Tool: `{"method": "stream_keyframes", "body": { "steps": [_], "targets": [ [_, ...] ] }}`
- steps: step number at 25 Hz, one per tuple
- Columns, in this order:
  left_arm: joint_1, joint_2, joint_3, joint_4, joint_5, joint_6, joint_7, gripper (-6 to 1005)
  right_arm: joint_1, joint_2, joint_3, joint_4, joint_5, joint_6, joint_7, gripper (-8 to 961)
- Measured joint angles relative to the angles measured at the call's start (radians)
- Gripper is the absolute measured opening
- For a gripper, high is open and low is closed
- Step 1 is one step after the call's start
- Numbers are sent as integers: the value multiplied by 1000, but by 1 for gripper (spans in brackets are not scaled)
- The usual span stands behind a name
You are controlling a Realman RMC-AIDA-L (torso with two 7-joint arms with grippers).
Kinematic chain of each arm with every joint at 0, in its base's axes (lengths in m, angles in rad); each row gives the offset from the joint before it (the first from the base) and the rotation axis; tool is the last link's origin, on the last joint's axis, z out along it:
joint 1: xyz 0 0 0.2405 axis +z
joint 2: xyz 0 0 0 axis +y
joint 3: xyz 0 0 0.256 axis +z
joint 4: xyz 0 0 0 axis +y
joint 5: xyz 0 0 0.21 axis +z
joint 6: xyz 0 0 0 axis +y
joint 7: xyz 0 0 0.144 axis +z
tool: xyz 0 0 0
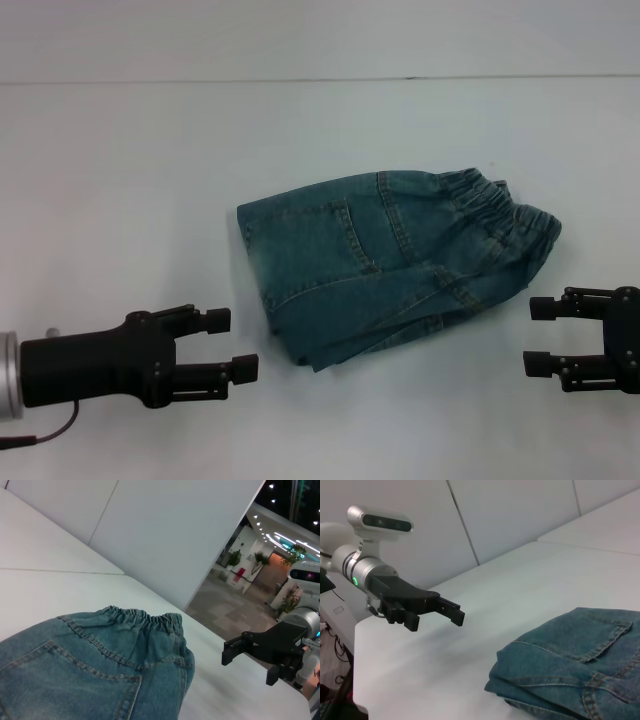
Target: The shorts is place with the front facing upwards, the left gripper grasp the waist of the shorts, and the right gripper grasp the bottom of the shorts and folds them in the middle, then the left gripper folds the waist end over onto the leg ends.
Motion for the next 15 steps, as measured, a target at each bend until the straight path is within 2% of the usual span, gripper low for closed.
{"method": "stream_keyframes", "body": {
  "steps": [15],
  "targets": [
    [-14, -3, -4, -4, 0, 15, -2, 901, -4, 2, -3, 2, 4, 0, -7, 825]
  ]
}}
